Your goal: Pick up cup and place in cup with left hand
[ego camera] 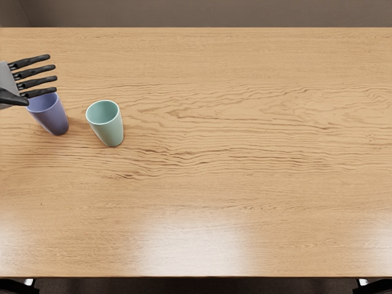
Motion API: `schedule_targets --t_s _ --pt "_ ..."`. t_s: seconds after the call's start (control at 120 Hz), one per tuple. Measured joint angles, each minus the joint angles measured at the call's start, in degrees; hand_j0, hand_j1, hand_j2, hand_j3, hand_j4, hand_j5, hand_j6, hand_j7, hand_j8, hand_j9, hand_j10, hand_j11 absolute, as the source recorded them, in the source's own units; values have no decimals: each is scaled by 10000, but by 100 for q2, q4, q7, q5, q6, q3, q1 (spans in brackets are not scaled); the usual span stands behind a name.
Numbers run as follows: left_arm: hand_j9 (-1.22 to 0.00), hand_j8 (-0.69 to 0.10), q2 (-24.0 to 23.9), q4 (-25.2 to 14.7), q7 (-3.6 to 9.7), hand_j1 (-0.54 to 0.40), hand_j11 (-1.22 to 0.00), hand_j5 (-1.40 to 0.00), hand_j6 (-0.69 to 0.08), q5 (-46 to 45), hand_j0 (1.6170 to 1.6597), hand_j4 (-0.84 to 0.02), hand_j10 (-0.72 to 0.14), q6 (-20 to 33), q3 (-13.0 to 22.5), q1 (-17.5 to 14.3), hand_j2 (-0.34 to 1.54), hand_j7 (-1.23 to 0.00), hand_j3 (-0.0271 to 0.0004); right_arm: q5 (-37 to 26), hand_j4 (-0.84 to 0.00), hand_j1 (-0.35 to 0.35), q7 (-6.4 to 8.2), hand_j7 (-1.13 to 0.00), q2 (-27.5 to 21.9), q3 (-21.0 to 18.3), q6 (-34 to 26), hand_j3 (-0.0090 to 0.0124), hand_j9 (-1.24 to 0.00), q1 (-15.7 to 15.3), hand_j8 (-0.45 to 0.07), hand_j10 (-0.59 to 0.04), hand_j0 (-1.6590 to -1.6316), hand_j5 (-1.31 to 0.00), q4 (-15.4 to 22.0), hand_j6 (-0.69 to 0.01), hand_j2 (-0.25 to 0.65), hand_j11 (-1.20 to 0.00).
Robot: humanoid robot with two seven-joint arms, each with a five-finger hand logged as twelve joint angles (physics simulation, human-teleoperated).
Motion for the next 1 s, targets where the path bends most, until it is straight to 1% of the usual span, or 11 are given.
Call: schedule_targets --t_s 0.075,0.108,0.217,0.3,0.383,0.442,0.533,0.675,0.833,0.9,1.0 --pt "2 40 -31 -2 17 3491 2 5 42 1 16580 35 30 0 6 -24 7 4 0 3 -3 -3491 0 0 0 -1 0 0 0 -3 -3 -2 -16580 0 -1 -4 0 0" --pt "2 42 -208 -1 101 3491 1 5 45 3 16580 37 32 0 9 -68 10 4 0 4 -4 -3491 0 0 0 -3 0 0 0 -11 -4 -2 -16580 -1 -3 -5 0 0" --pt "2 38 -310 2 697 3491 2 5 40 90 16580 33 29 0 15 -531 6 3 0 4 -3 -3491 0 0 0 -4 0 0 0 -26 -3 -2 -16580 0 -2 -4 0 0" --pt "2 36 -709 2 1177 3490 1 4 38 476 16580 31 27 -1 16 -827 6 3 0 5 -4 -3491 0 0 0 -4 0 0 0 -31 -3 -2 -16580 -1 -2 -5 0 0" --pt "2 27 -822 -3 1485 3490 1 3 28 1110 16580 22 20 -1 18 -1425 1 2 0 5 -3 -3491 0 0 0 -2 0 0 0 -33 -3 -1 -16580 0 -1 -4 0 0" --pt "1 18 -826 -53 1626 3489 1 2 19 1527 16580 15 14 0 18 -1716 -1 2 0 5 -2 -3491 0 0 0 -2 0 0 0 -33 -2 -1 -16580 0 0 -3 0 0" --pt "1 9 -834 -408 1737 3491 1 1 9 2302 16581 6 7 0 20 -1817 -1 1 0 5 -3 -3491 0 0 0 -1 0 0 0 -34 -3 -2 -16581 0 0 -4 0 0" --pt "0 -6 -866 -968 1795 3491 1 -1 -7 3413 16581 -7 -3 0 27 -2123 0 0 0 5 -4 -3491 0 0 0 -1 0 0 0 -34 -3 -2 -16581 -1 0 -5 0 0" --pt "0 -19 -1266 -1217 1810 3491 0 -2 -22 4821 16581 -18 -13 1 36 -2207 2 -1 0 5 -4 -3491 0 0 0 -1 0 0 0 -34 -4 -2 -16581 -1 0 -5 0 0" --pt "-1 -21 -1539 -1333 1812 3491 0 -3 -23 5467 16581 -19 -14 13 46 -2137 3 -1 0 5 -4 -3491 0 0 0 0 0 0 0 -34 -4 -3 -16581 -1 0 -6 0 0" --pt "-3 -28 -1753 -1612 1814 3491 -2 -5 -31 6431 16581 -25 -19 633 291 -2076 6 -4 0 5 -5 -3491 0 0 0 0 0 0 -1 -34 -4 -3 -16581 -1 0 -6 0 0"
